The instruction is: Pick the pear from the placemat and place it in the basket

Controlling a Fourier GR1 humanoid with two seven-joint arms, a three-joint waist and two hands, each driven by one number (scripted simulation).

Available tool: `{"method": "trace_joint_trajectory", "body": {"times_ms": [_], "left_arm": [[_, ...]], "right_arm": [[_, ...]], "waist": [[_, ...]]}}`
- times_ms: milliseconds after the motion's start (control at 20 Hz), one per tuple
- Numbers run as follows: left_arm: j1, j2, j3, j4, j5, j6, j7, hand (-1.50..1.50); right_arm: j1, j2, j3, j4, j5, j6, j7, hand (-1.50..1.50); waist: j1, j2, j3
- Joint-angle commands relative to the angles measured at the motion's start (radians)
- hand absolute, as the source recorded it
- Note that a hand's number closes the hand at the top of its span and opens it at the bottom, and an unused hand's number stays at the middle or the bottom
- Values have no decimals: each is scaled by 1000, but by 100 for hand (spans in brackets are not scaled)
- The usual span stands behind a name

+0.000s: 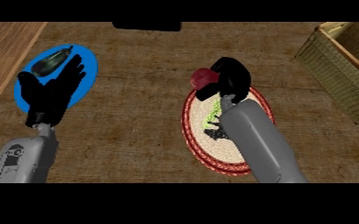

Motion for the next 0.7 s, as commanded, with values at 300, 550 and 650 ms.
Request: {"method": "trace_joint_trajectory", "body": {"times_ms": [300, 550, 650], "left_arm": [[-23, -11, -16, 9, -17, 5, 1, 0], [-58, -2, -8, 9, -12, 13, 59, 0], [12, -23, -6, 36, -40, 36, -37, 0]], "right_arm": [[-385, 2, -130, 282, -65, -278, 33, 150], [-547, 2, -100, 316, 33, -418, 7, 150], [-612, 2, -107, 366, 101, -440, 81, 150]], "waist": [[15, 3, 4], [5, -4, 2], [-15, -8, 1]]}}
